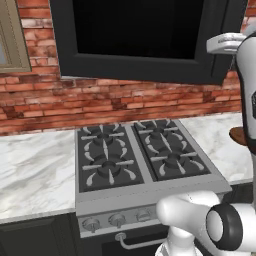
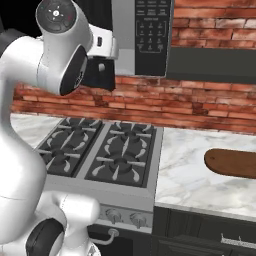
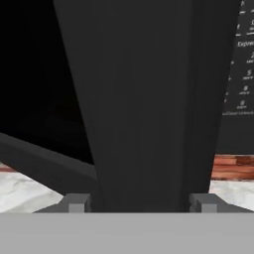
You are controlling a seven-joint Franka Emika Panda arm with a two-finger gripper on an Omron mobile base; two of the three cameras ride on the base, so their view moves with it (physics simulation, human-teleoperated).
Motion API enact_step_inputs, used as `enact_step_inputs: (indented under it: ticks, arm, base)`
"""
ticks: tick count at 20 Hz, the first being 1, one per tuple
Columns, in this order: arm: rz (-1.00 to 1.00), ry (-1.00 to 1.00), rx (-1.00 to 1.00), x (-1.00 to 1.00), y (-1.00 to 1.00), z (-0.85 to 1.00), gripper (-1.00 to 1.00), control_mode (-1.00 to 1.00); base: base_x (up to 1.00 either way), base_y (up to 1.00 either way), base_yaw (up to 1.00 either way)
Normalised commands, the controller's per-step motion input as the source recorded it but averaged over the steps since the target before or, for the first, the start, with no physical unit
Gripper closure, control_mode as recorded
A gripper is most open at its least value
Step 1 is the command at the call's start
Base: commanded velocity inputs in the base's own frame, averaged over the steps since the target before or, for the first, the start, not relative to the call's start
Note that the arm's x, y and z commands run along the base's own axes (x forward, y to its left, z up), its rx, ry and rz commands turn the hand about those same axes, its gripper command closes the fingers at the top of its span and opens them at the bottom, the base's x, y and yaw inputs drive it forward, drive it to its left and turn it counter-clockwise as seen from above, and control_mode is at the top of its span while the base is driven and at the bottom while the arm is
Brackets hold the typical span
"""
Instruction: Retrieve the reheated potato from the microwave, then place the potato, cheese, and condiment on the cutting board.
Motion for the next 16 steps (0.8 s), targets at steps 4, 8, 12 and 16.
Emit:
enact_step_inputs:
  ticks: [4,8,12,16]
  arm:
    - [-0.01,0.07,0.00,-0.66,0.21,0.00,1.00,-1.00]
    - [-0.02,0.05,0.00,-0.66,0.23,0.00,1.00,-1.00]
    - [-0.03,0.03,0.00,-0.66,0.24,0.00,1.00,-1.00]
    - [-0.07,0.00,0.00,-0.68,0.29,0.00,1.00,-1.00]
  base:
    - [0.00,0.00,0.00]
    - [0.00,0.00,0.00]
    - [0.00,0.00,0.00]
    - [0.00,0.00,0.00]
